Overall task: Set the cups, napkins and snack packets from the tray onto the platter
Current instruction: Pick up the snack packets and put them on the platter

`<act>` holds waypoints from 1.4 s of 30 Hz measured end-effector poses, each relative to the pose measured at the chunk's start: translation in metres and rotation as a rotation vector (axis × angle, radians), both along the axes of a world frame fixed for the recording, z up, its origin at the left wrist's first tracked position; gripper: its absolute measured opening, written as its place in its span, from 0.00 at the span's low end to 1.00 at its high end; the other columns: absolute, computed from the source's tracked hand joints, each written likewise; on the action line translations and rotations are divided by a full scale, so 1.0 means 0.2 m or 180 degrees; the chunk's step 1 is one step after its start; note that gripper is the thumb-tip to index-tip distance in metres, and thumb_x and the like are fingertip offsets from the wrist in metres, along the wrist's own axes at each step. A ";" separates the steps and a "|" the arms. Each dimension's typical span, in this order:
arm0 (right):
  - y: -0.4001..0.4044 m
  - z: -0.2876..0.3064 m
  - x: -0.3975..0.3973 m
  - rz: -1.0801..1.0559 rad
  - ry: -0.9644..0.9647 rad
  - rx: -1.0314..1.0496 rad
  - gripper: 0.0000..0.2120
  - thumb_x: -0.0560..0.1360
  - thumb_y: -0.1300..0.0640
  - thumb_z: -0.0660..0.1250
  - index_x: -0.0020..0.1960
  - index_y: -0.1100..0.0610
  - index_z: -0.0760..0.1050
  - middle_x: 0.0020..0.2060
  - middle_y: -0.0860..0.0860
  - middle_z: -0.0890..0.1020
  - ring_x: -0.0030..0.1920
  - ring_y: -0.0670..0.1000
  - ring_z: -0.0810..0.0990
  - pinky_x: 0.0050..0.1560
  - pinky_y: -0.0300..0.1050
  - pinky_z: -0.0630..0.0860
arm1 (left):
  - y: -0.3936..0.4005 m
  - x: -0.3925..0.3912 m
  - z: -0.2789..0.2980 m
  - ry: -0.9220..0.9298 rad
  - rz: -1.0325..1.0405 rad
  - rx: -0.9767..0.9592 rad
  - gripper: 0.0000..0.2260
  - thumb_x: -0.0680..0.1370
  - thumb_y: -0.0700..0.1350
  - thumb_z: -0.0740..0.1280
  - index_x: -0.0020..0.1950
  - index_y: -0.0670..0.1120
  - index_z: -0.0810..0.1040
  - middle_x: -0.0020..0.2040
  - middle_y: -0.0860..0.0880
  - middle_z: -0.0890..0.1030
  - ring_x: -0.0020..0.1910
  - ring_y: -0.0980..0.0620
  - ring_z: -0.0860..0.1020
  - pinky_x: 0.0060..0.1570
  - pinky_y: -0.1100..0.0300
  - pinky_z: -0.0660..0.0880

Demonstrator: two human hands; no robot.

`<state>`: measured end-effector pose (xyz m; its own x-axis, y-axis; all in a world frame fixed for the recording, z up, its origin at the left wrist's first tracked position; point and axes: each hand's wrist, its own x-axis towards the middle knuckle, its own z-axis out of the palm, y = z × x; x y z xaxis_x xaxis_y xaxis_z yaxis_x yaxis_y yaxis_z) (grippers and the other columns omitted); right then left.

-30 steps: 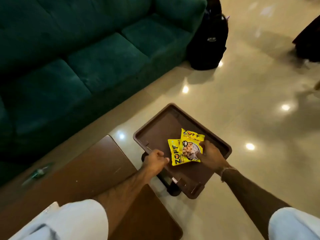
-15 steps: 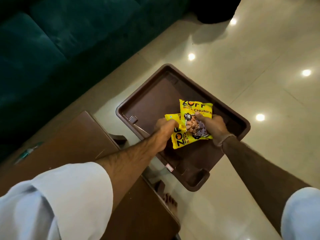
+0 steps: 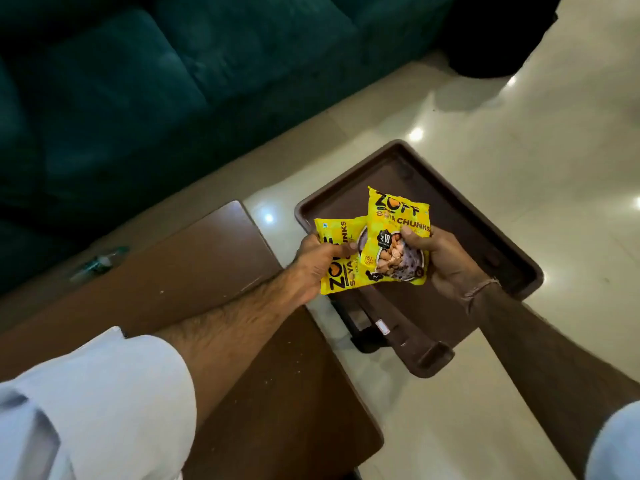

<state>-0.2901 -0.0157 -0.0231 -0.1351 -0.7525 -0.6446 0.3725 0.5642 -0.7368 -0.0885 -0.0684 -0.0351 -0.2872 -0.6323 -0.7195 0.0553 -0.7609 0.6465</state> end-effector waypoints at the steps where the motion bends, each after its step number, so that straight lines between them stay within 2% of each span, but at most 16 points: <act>1: -0.02 0.03 0.05 0.0071 -0.0071 -0.0051 0.23 0.74 0.57 0.69 0.66 0.65 0.74 0.62 0.64 0.80 0.56 0.63 0.82 0.61 0.61 0.78 | -0.01 0.07 0.04 -0.0001 0.0073 0.0024 0.17 0.70 0.33 0.75 0.57 0.40 0.80 0.54 0.38 0.84 0.53 0.37 0.83 0.52 0.35 0.78; 4: -0.08 0.15 0.29 0.0285 -0.0346 -0.0207 0.27 0.73 0.55 0.68 0.69 0.64 0.72 0.64 0.63 0.79 0.60 0.63 0.80 0.57 0.58 0.80 | -0.02 0.36 0.14 -0.0005 0.0290 0.0104 0.20 0.71 0.34 0.74 0.62 0.37 0.77 0.57 0.36 0.82 0.56 0.36 0.82 0.55 0.31 0.76; 7: -0.14 0.24 0.56 0.0390 -0.0673 -0.0357 0.24 0.75 0.56 0.66 0.70 0.60 0.72 0.61 0.58 0.82 0.55 0.59 0.84 0.53 0.59 0.82 | 0.00 0.66 0.25 -0.0015 0.0568 0.0131 0.18 0.72 0.35 0.72 0.61 0.37 0.78 0.58 0.35 0.82 0.55 0.35 0.81 0.54 0.31 0.76; 10: -0.17 0.31 0.86 0.0526 -0.0951 -0.0341 0.25 0.74 0.57 0.67 0.70 0.60 0.72 0.60 0.56 0.83 0.55 0.59 0.85 0.56 0.61 0.80 | 0.04 1.02 0.36 0.0010 0.0906 0.0091 0.17 0.73 0.36 0.71 0.62 0.38 0.78 0.57 0.37 0.82 0.54 0.37 0.82 0.49 0.37 0.80; 12: -0.18 0.35 1.06 0.0725 -0.1021 -0.0273 0.26 0.74 0.57 0.67 0.70 0.61 0.72 0.58 0.56 0.84 0.54 0.59 0.85 0.52 0.59 0.81 | 0.08 1.26 0.43 0.0046 0.1184 0.0073 0.16 0.73 0.37 0.71 0.61 0.38 0.79 0.56 0.38 0.83 0.52 0.39 0.83 0.46 0.42 0.81; 14: -0.17 0.38 1.27 0.0944 -0.1135 -0.0186 0.24 0.74 0.56 0.67 0.70 0.60 0.73 0.59 0.57 0.84 0.56 0.59 0.85 0.50 0.58 0.81 | 0.14 1.53 0.49 0.0053 0.1484 0.0015 0.16 0.74 0.37 0.70 0.62 0.39 0.79 0.57 0.39 0.83 0.51 0.41 0.84 0.49 0.44 0.81; 17: -0.13 0.40 1.56 0.1256 -0.1208 -0.0193 0.19 0.74 0.57 0.68 0.65 0.53 0.79 0.61 0.56 0.83 0.59 0.61 0.83 0.52 0.60 0.80 | 0.26 1.91 0.55 0.0090 0.1904 -0.0081 0.17 0.76 0.36 0.67 0.65 0.40 0.77 0.61 0.39 0.81 0.57 0.40 0.81 0.59 0.42 0.77; 20: -0.04 0.39 1.86 0.1560 -0.0979 -0.0119 0.18 0.71 0.56 0.72 0.61 0.57 0.81 0.58 0.58 0.84 0.55 0.61 0.85 0.51 0.61 0.81 | 0.45 2.28 0.57 0.0158 0.2353 -0.0153 0.18 0.77 0.36 0.66 0.67 0.40 0.76 0.62 0.40 0.81 0.59 0.40 0.80 0.59 0.43 0.77; 25: 0.17 0.29 2.26 0.1824 -0.0423 0.0134 0.23 0.69 0.56 0.74 0.63 0.63 0.78 0.58 0.62 0.83 0.56 0.64 0.83 0.59 0.66 0.77 | 0.81 2.76 0.50 0.0110 0.3085 -0.0075 0.13 0.77 0.37 0.65 0.60 0.44 0.80 0.54 0.43 0.85 0.52 0.43 0.84 0.45 0.48 0.82; 28: 0.30 0.17 2.42 0.1845 -0.0146 0.0276 0.18 0.74 0.60 0.71 0.62 0.65 0.78 0.57 0.64 0.83 0.56 0.66 0.83 0.57 0.64 0.79 | 1.04 2.96 0.41 0.0004 0.3499 0.0135 0.09 0.77 0.37 0.66 0.56 0.44 0.81 0.50 0.44 0.86 0.45 0.45 0.86 0.39 0.47 0.83; 31: 0.43 0.07 2.52 0.1865 0.0035 0.0414 0.15 0.76 0.61 0.70 0.62 0.65 0.78 0.57 0.64 0.83 0.55 0.65 0.83 0.58 0.65 0.78 | 1.25 3.11 0.30 -0.0167 0.3823 0.0342 0.10 0.77 0.37 0.67 0.57 0.45 0.81 0.48 0.45 0.87 0.44 0.47 0.86 0.41 0.48 0.83; 34: 0.53 -0.04 2.60 0.1849 0.0227 0.0453 0.16 0.77 0.63 0.69 0.64 0.65 0.77 0.59 0.64 0.82 0.59 0.65 0.82 0.62 0.66 0.75 | 1.44 3.19 0.18 -0.0348 0.4077 0.0452 0.07 0.78 0.37 0.66 0.54 0.44 0.80 0.43 0.46 0.87 0.38 0.48 0.86 0.31 0.51 0.82; 35: 0.56 -0.07 2.61 0.1805 0.0291 0.0448 0.17 0.77 0.64 0.68 0.65 0.66 0.76 0.59 0.64 0.81 0.59 0.65 0.81 0.63 0.66 0.75 | 1.49 3.20 0.14 -0.0396 0.4120 0.0479 0.07 0.79 0.37 0.65 0.56 0.43 0.80 0.46 0.45 0.87 0.39 0.48 0.86 0.33 0.50 0.83; 38: 0.63 -0.16 2.63 0.1664 0.0600 0.0355 0.17 0.76 0.66 0.69 0.64 0.66 0.75 0.58 0.64 0.82 0.58 0.66 0.81 0.61 0.65 0.76 | 1.61 3.20 0.02 -0.0411 0.4239 0.0737 0.16 0.79 0.39 0.66 0.67 0.40 0.75 0.63 0.38 0.80 0.57 0.41 0.81 0.59 0.40 0.77; 39: 0.65 -0.19 2.62 0.1660 0.0714 0.0310 0.18 0.76 0.66 0.69 0.64 0.66 0.75 0.57 0.64 0.82 0.58 0.65 0.82 0.61 0.64 0.76 | 1.63 3.20 -0.01 -0.0389 0.4313 0.0816 0.18 0.79 0.40 0.67 0.69 0.40 0.74 0.64 0.38 0.78 0.60 0.40 0.79 0.61 0.40 0.75; 42: 0.69 -0.22 2.61 0.1781 0.0983 0.0202 0.18 0.75 0.63 0.71 0.64 0.63 0.76 0.56 0.60 0.84 0.57 0.61 0.83 0.61 0.61 0.77 | 1.65 3.17 -0.07 -0.0342 0.4516 0.0972 0.19 0.78 0.39 0.68 0.69 0.42 0.75 0.63 0.42 0.79 0.54 0.45 0.81 0.44 0.49 0.83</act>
<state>0.2323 0.1233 -0.0679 0.0805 -0.7248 -0.6843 -0.2149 0.6577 -0.7219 0.5451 0.2622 -0.0492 0.4992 -0.1543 -0.8527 0.8254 -0.2147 0.5221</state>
